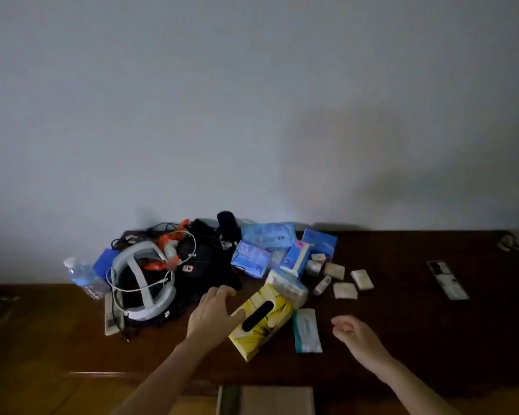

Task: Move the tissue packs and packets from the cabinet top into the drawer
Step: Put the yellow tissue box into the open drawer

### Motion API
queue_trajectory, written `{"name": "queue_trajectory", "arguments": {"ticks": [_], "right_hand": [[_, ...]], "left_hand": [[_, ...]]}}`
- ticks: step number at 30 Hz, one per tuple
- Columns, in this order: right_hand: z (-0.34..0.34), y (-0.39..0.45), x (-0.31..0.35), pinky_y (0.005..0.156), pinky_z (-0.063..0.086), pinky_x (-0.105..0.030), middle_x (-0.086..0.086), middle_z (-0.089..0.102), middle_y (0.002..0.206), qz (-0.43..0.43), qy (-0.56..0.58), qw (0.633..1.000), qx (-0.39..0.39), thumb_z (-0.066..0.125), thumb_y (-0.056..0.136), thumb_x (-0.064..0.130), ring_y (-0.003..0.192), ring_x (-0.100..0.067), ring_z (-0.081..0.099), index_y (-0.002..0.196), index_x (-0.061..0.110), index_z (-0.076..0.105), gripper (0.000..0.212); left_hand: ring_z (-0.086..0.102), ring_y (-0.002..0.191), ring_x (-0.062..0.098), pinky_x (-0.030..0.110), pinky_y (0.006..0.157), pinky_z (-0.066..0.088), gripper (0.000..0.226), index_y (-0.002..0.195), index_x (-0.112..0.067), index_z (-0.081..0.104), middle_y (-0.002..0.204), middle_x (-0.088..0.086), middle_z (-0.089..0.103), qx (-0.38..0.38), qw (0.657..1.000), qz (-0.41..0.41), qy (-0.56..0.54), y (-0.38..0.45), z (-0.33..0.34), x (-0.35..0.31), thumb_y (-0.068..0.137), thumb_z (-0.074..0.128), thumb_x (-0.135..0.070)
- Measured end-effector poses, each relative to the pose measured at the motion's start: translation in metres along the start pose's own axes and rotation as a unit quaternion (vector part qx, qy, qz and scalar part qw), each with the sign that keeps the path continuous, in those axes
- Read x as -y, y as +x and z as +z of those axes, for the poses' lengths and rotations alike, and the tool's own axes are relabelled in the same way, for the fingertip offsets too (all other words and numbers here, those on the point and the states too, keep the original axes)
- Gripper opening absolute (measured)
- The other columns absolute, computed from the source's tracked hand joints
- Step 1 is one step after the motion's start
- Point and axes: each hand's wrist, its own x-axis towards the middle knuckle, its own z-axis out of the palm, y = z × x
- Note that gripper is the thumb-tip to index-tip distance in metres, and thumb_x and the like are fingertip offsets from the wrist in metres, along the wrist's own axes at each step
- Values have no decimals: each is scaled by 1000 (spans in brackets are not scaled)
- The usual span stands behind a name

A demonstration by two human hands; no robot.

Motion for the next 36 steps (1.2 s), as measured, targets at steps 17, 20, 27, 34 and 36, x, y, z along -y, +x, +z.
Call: {"name": "queue_trajectory", "arguments": {"ticks": [17,20,27,34,36], "right_hand": [[127,244,-19,104,39,-50,-16,47,146,8,-269,960,-76,55,97,40,137,-43,35,148,12,36,61],[137,245,-23,87,45,-45,-14,61,123,-30,-265,956,-124,57,98,34,122,-39,48,123,9,54,35],[121,158,-27,58,35,-22,1,55,103,-136,-64,966,-211,61,96,36,93,-18,57,116,14,52,31],[147,9,-80,59,42,-19,6,63,91,-155,-26,977,-145,67,80,36,79,-8,60,107,24,57,32],[170,-24,-109,61,40,-10,10,63,100,-125,-58,982,-131,74,83,33,87,-6,61,118,21,60,40]], "left_hand": [[24,142,41,59,109,27,141,157,-29,-27,160,17,12,88,972,25,218,87,221,59,55,55,-84],[26,139,40,56,106,29,139,158,-29,-24,158,17,15,81,973,32,213,85,224,63,56,54,-82],[34,134,36,51,110,32,136,161,-30,-11,150,16,27,92,982,24,163,63,201,58,59,65,-79],[45,122,31,51,99,45,130,162,-27,9,139,11,41,28,994,67,80,-77,178,94,60,57,-91],[46,122,34,52,98,45,130,163,-26,12,140,13,42,43,991,83,95,-107,178,112,60,58,-90]]}}
